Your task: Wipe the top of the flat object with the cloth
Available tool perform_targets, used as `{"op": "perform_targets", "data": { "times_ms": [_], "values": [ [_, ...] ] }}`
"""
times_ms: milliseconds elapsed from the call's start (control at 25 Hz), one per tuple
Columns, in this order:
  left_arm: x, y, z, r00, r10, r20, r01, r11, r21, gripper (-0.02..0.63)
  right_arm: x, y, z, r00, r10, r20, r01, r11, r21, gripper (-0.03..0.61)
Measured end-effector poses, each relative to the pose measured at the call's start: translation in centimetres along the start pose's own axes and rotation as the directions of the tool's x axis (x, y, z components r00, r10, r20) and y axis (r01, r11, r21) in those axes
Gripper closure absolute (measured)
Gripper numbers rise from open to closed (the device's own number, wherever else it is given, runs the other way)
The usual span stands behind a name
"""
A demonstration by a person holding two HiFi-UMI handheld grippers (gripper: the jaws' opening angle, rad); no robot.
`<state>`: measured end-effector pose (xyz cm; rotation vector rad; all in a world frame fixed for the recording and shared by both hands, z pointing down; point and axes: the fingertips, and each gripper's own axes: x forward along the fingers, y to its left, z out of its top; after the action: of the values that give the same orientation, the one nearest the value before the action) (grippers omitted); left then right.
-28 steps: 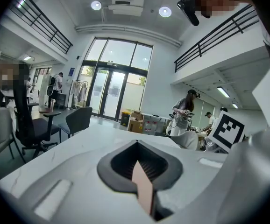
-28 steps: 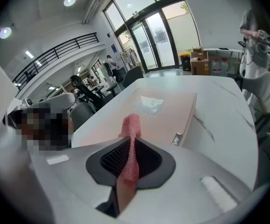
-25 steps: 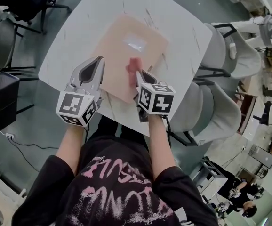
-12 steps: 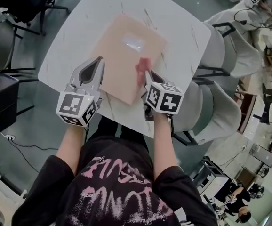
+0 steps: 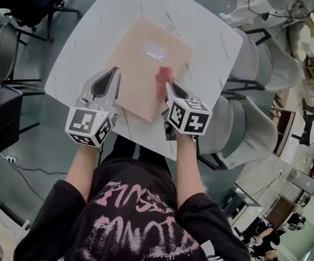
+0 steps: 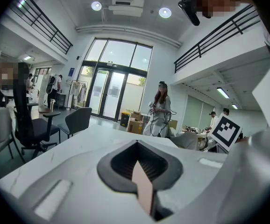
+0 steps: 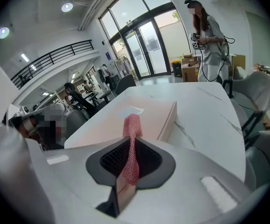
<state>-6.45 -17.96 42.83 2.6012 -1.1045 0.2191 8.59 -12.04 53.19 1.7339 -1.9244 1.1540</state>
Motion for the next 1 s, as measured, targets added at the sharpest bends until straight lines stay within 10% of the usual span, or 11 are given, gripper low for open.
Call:
{"op": "perform_targets", "data": {
  "times_ms": [1000],
  "values": [
    [-0.8, -1.5, 1.3, 1.0, 0.011, 0.029, -0.012, 1.0, 0.019, 0.614, -3.6, 1.6, 4.1, 0.949, 0.083, 0.304, -0.056, 0.994, -0.097, 0.525]
  ]
}}
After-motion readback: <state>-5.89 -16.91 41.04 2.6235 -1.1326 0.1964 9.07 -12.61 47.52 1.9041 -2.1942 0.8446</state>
